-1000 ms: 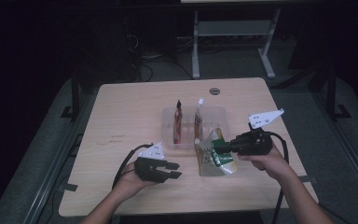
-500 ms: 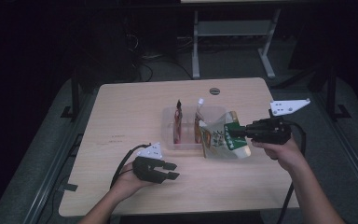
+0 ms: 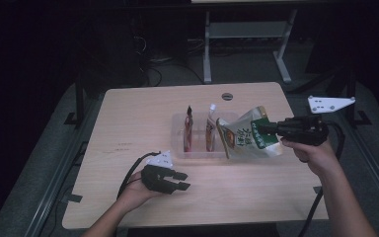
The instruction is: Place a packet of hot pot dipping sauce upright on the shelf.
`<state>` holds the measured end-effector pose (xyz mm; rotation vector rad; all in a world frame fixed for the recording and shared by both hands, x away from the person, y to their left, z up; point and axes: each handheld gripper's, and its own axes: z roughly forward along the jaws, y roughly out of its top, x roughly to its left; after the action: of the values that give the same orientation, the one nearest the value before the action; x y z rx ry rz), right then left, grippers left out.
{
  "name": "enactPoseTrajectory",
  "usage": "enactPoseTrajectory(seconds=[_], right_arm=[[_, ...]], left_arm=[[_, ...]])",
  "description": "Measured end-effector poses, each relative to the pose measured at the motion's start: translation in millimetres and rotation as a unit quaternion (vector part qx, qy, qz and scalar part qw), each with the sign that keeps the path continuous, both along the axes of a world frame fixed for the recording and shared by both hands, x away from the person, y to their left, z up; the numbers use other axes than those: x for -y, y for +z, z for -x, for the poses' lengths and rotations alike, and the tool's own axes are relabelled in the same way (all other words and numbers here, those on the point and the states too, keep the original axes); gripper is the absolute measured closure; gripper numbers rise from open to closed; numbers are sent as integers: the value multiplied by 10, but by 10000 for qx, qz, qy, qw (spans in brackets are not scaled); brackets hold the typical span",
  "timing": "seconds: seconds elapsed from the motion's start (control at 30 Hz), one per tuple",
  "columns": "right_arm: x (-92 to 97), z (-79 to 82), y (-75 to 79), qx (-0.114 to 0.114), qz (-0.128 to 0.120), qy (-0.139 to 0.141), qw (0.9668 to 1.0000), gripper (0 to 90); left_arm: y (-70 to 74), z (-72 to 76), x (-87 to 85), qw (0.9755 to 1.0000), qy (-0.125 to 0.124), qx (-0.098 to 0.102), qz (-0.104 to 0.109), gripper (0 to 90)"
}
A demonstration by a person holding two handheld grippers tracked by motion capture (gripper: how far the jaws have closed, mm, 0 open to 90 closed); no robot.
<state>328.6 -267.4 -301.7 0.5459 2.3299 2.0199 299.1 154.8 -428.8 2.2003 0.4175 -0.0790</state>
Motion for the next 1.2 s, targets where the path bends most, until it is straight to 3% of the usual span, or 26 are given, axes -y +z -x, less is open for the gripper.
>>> enactPoseTrajectory(seconds=[0.37,0.9,1.2], right_arm=[[84,-59,-66,-93,-44,-225,9997,900],[47,-500,-222,-389,-186,-649,9970,900],[-26,-634,-376,-531,121,-879,9946,900]], left_arm=[[-13,-27,41,10000,-75,-13,-12,608],[-15,-51,26,9999,-117,-24,-68,605],[-26,-47,36,9998,-133,-69,-117,602]])
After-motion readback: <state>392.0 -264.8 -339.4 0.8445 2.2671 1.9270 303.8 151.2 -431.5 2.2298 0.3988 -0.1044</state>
